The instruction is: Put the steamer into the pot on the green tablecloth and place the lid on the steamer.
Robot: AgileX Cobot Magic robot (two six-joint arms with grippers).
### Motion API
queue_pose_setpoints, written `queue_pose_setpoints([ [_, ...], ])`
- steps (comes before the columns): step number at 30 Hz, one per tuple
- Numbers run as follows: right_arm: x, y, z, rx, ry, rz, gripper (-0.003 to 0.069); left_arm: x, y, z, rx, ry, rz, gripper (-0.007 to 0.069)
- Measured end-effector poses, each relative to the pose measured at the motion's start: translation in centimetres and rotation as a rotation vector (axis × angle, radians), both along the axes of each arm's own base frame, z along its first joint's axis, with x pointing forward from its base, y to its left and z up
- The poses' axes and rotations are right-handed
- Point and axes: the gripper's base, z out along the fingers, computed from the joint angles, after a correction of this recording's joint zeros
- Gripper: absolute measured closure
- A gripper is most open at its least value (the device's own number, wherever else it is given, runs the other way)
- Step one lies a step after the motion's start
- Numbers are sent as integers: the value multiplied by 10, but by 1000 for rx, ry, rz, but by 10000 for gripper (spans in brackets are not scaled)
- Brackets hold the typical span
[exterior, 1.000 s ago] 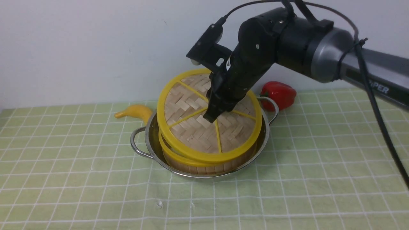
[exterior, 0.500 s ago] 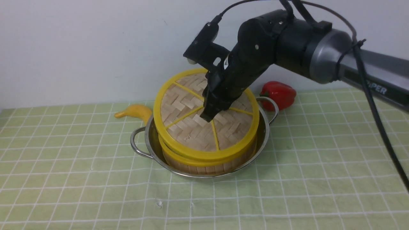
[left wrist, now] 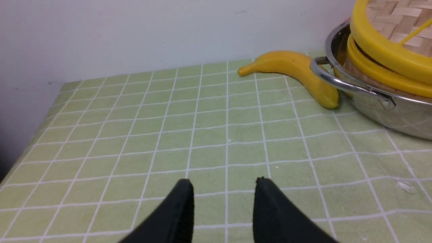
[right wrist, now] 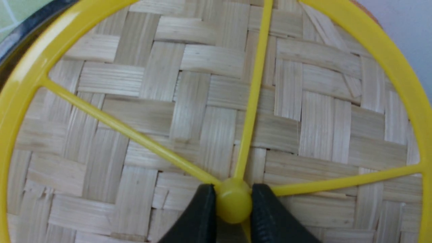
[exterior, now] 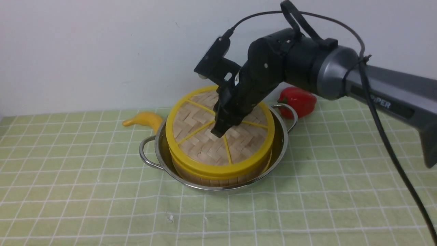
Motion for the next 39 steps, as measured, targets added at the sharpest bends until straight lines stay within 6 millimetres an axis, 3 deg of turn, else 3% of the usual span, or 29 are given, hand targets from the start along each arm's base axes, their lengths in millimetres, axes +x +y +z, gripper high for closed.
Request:
queue_pose_setpoints([
  [16, 4, 3, -11, -2, -1, -1, 505, 0, 0, 0, 0, 0, 0, 382],
  [18, 5, 3, -8, 3, -18, -1, 451, 0, 0, 0, 0, 0, 0, 382],
  [21, 4, 2, 1, 12, -36, -1, 314, 0, 0, 0, 0, 0, 0, 382],
  [24, 0, -4, 21, 2, -77, 3, 188, 0, 0, 0, 0, 0, 0, 382],
  [25, -1, -4, 25, 5, -85, 4, 184, 0, 0, 0, 0, 0, 0, 382],
  [28, -11, -14, 63, 29, -144, -19, 159, 0, 0, 0, 0, 0, 0, 382],
  [30, -19, -21, 88, 68, -172, -52, 190, 0, 0, 0, 0, 0, 0, 382],
  [31, -26, -26, 104, 97, -183, -81, 253, 0, 0, 0, 0, 0, 0, 382],
  [32, -27, -27, 107, 100, -187, -81, 253, 0, 0, 0, 0, 0, 0, 382],
  [33, -31, -31, 118, 124, -194, -101, 320, 0, 0, 0, 0, 0, 0, 382],
  [34, -43, -39, 142, 168, -212, -131, 456, 0, 0, 0, 0, 0, 0, 382],
  [35, -50, -44, 155, 195, -221, -148, 545, 0, 0, 0, 0, 0, 0, 382],
  [36, -56, -49, 167, 226, -230, -166, 606, 0, 0, 0, 0, 0, 0, 382],
  [39, -71, -59, 193, 314, -250, -214, 671, 0, 0, 0, 0, 0, 0, 382],
])
